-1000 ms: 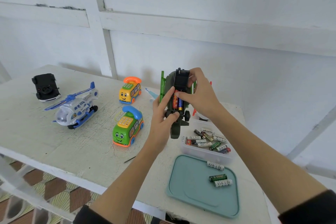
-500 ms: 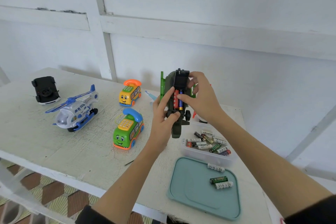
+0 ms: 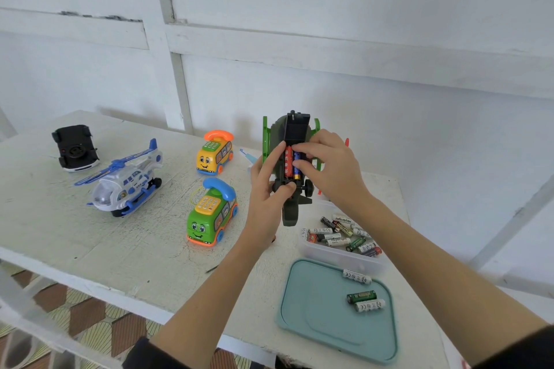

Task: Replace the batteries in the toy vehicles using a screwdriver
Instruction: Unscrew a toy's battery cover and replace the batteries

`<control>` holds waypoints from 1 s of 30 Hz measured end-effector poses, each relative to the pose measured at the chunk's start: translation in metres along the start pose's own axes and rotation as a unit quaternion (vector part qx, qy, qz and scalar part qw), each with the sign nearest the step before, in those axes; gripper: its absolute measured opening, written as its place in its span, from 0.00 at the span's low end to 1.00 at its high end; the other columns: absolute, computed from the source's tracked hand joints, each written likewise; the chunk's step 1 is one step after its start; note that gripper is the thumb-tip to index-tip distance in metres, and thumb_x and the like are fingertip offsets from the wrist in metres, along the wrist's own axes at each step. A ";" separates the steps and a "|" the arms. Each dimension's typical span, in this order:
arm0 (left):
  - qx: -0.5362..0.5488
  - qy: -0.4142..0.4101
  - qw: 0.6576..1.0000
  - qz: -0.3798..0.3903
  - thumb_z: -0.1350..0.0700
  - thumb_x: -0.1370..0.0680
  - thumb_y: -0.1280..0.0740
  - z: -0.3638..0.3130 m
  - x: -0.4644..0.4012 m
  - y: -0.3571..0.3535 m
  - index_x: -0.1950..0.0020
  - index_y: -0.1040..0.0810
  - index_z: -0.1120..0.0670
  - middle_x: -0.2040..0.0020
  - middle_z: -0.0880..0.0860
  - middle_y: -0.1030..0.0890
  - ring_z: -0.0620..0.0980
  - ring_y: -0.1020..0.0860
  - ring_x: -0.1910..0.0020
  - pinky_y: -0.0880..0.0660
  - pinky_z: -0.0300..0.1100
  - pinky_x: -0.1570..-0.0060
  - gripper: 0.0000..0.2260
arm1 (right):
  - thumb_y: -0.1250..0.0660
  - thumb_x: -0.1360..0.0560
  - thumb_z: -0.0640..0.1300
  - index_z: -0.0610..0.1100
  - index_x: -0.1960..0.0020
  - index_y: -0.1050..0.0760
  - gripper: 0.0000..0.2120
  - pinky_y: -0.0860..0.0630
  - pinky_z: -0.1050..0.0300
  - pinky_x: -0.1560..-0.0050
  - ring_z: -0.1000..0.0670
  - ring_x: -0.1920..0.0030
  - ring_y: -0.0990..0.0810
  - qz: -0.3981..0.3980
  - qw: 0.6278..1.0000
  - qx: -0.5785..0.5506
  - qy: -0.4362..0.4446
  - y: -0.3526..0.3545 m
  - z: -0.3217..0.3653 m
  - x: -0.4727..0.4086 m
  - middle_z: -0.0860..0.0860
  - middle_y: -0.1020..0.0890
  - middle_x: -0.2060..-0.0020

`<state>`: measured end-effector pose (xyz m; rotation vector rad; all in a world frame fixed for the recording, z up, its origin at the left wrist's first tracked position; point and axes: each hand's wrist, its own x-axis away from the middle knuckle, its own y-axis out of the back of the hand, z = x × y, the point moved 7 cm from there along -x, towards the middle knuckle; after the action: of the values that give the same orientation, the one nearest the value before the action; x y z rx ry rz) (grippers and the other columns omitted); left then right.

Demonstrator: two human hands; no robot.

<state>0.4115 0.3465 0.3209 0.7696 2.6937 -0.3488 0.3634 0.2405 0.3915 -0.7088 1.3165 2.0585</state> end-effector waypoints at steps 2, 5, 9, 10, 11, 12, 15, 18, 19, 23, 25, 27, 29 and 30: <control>0.000 0.001 1.000 0.002 0.74 0.23 0.41 -0.002 0.000 -0.001 0.30 0.32 0.44 0.36 0.47 0.33 0.32 0.24 0.55 0.24 0.35 0.47 0.30 | 0.30 0.30 0.41 0.43 0.47 0.19 0.12 0.29 0.59 0.58 0.53 0.54 0.28 0.006 1.000 -0.014 -0.006 -0.002 -0.001 0.000 0.55 0.28 0.59; 0.004 0.003 1.000 0.006 0.74 0.23 0.41 -0.002 0.002 -0.003 0.31 0.32 0.43 0.37 0.45 0.32 0.32 0.24 0.55 0.25 0.33 0.48 0.30 | 0.29 0.30 0.39 0.43 0.48 0.20 0.11 0.27 0.58 0.57 0.53 0.55 0.29 0.018 0.999 -0.032 -0.017 -0.003 -0.001 -0.001 0.55 0.29 0.59; 0.007 0.001 1.000 0.010 0.75 0.23 0.41 -0.003 0.002 -0.004 0.31 0.32 0.44 0.37 0.46 0.32 0.29 0.25 0.54 0.26 0.31 0.49 0.30 | 0.30 0.30 0.36 0.40 0.49 0.20 0.10 0.32 0.70 0.55 0.56 0.57 0.30 0.023 0.998 -0.060 -0.027 -0.003 0.001 -0.001 0.53 0.30 0.57; 0.006 -0.002 1.000 0.012 0.75 0.24 0.41 -0.003 0.002 -0.004 0.31 0.32 0.44 0.37 0.46 0.32 0.29 0.25 0.54 0.26 0.32 0.48 0.30 | 0.30 0.30 0.36 0.40 0.49 0.20 0.10 0.32 0.71 0.56 0.59 0.58 0.31 0.024 0.997 -0.063 -0.030 -0.003 0.001 0.000 0.53 0.30 0.58; 0.004 -0.005 1.000 0.015 0.74 0.24 0.40 -0.003 0.003 -0.004 0.31 0.32 0.44 0.37 0.47 0.32 0.30 0.25 0.54 0.25 0.32 0.48 0.30 | 0.30 0.30 0.36 0.40 0.49 0.20 0.10 0.32 0.72 0.56 0.60 0.58 0.30 0.026 0.997 -0.065 -0.034 -0.004 0.000 0.000 0.54 0.30 0.58; 0.003 -0.009 1.000 0.017 0.71 0.25 0.39 -0.003 0.003 -0.004 0.31 0.32 0.43 0.36 0.47 0.32 0.31 0.25 0.54 0.25 0.33 0.47 0.29 | 0.29 0.30 0.36 0.40 0.49 0.20 0.10 0.32 0.71 0.56 0.60 0.58 0.30 0.030 0.997 -0.065 -0.036 -0.004 -0.002 0.001 0.55 0.30 0.58; 0.003 -0.009 1.000 0.017 0.65 0.29 0.39 -0.001 0.003 -0.003 0.32 0.31 0.41 0.36 0.48 0.33 0.35 0.25 0.53 0.24 0.35 0.46 0.29 | 0.29 0.31 0.37 0.40 0.51 0.18 0.09 0.28 0.60 0.56 0.53 0.57 0.28 0.027 0.998 -0.056 -0.030 -0.005 -0.005 0.001 0.54 0.29 0.59; 0.003 -0.002 1.000 0.014 0.70 0.25 0.39 0.001 0.000 -0.004 0.32 0.31 0.41 0.37 0.47 0.32 0.37 0.25 0.55 0.24 0.36 0.46 0.29 | 0.27 0.31 0.39 0.42 0.53 0.17 0.07 0.28 0.60 0.60 0.54 0.59 0.27 0.007 0.998 -0.045 -0.034 -0.003 -0.006 0.001 0.53 0.27 0.60; 0.003 0.000 1.000 0.014 0.72 0.24 0.40 0.002 -0.001 -0.004 0.32 0.31 0.41 0.36 0.47 0.32 0.37 0.24 0.54 0.24 0.37 0.46 0.30 | 0.27 0.32 0.39 0.42 0.55 0.18 0.06 0.28 0.61 0.61 0.54 0.61 0.27 0.000 0.998 -0.054 -0.030 -0.002 -0.006 0.001 0.53 0.26 0.61; -0.004 0.001 1.000 0.005 0.70 0.25 0.38 -0.001 -0.005 -0.004 0.32 0.31 0.40 0.35 0.49 0.33 0.37 0.23 0.52 0.24 0.38 0.45 0.30 | 0.28 0.30 0.38 0.43 0.58 0.26 0.06 0.32 0.71 0.61 0.56 0.63 0.26 -0.034 0.991 -0.120 -0.036 0.010 -0.004 0.000 0.51 0.23 0.64; -0.007 -0.001 1.000 -0.001 0.64 0.28 0.37 -0.002 -0.007 -0.003 0.33 0.30 0.37 0.33 0.50 0.33 0.45 0.22 0.48 0.24 0.43 0.42 0.29 | 0.30 0.28 0.39 0.45 0.55 0.29 0.07 0.32 0.71 0.61 0.56 0.62 0.26 -0.072 0.985 -0.145 -0.058 0.020 -0.006 -0.005 0.51 0.23 0.62; -0.013 -0.001 1.000 -0.003 0.62 0.29 0.38 -0.002 -0.008 -0.002 0.33 0.30 0.36 0.33 0.50 0.33 0.48 0.23 0.47 0.25 0.44 0.40 0.29 | 0.32 0.26 0.40 0.47 0.51 0.29 0.07 0.31 0.70 0.61 0.56 0.61 0.26 -0.110 0.982 -0.144 -0.057 0.029 -0.006 -0.012 0.52 0.24 0.60; -0.022 -0.001 1.000 -0.001 0.62 0.29 0.38 -0.001 -0.009 -0.003 0.33 0.30 0.37 0.33 0.50 0.33 0.46 0.24 0.48 0.26 0.41 0.41 0.29 | 0.34 0.25 0.40 0.45 0.46 0.26 0.08 0.31 0.70 0.59 0.54 0.58 0.26 -0.126 0.984 -0.121 -0.031 0.035 -0.003 -0.020 0.51 0.25 0.56; -0.025 -0.001 1.000 0.000 0.62 0.29 0.38 -0.001 -0.009 -0.003 0.32 0.30 0.37 0.34 0.50 0.33 0.48 0.24 0.48 0.25 0.42 0.41 0.29 | 0.35 0.24 0.40 0.43 0.44 0.25 0.09 0.30 0.69 0.58 0.53 0.57 0.25 -0.128 0.986 -0.106 -0.015 0.036 -0.002 -0.024 0.51 0.26 0.55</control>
<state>0.4172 0.3395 0.3253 0.7537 2.6894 -0.2817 0.3540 0.2224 0.4295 -0.8873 0.9427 2.0068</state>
